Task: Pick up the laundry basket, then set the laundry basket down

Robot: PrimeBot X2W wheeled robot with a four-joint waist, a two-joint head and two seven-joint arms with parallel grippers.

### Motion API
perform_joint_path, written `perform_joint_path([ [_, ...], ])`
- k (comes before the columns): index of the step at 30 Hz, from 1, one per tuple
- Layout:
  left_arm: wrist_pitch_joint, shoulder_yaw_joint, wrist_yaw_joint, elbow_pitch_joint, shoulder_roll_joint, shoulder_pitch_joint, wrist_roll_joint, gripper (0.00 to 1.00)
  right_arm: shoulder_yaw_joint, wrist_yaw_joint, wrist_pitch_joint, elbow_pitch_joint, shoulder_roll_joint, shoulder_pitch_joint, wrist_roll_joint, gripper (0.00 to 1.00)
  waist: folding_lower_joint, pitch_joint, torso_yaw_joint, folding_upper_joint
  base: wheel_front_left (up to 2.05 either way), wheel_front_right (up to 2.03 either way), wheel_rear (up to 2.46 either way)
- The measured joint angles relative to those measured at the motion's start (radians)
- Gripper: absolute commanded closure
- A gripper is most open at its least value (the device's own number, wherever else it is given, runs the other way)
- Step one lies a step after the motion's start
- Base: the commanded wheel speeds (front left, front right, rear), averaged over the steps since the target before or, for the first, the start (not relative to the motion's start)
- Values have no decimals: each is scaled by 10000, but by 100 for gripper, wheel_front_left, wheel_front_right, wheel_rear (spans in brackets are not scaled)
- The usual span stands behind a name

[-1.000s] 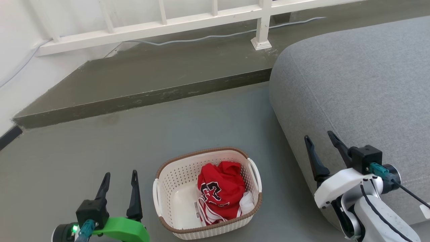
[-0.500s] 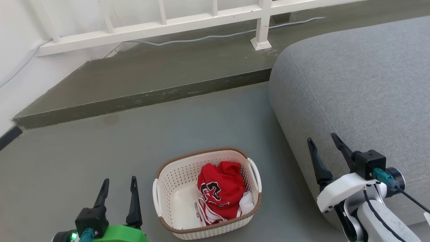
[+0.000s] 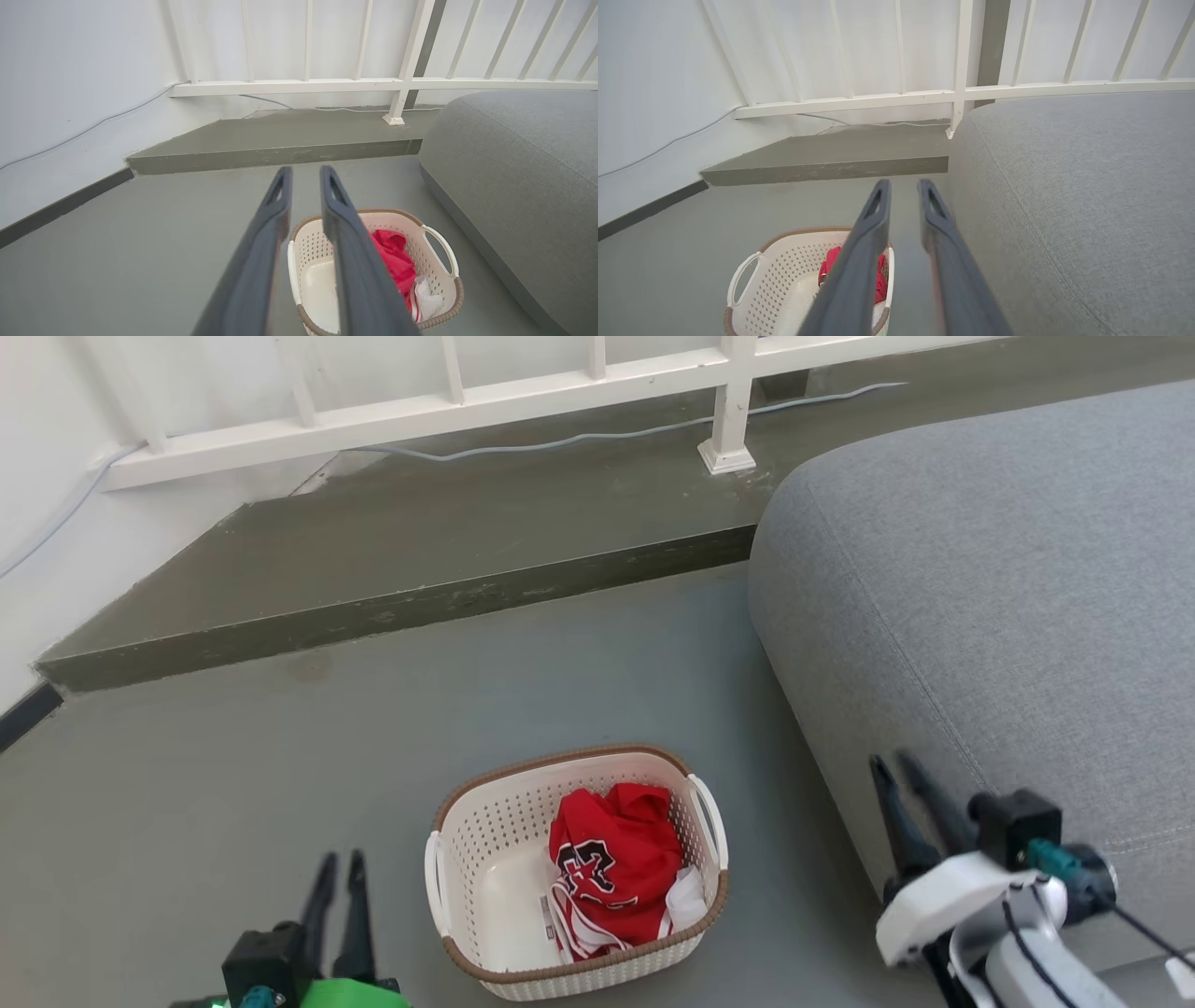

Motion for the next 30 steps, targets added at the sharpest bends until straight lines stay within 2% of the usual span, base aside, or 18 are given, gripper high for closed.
perform_joint_path([
  [10,-2,-61,-109,61,-27,133,-562,100,-209,142,36,88,219,308,600,100,0,15,67,0,0,0,0],
  [30,481,359,-456,-69,-27,179,-3365,100,-1099,502,679,-33,543,306,3076,100,0,54,253,0,0,0,0],
])
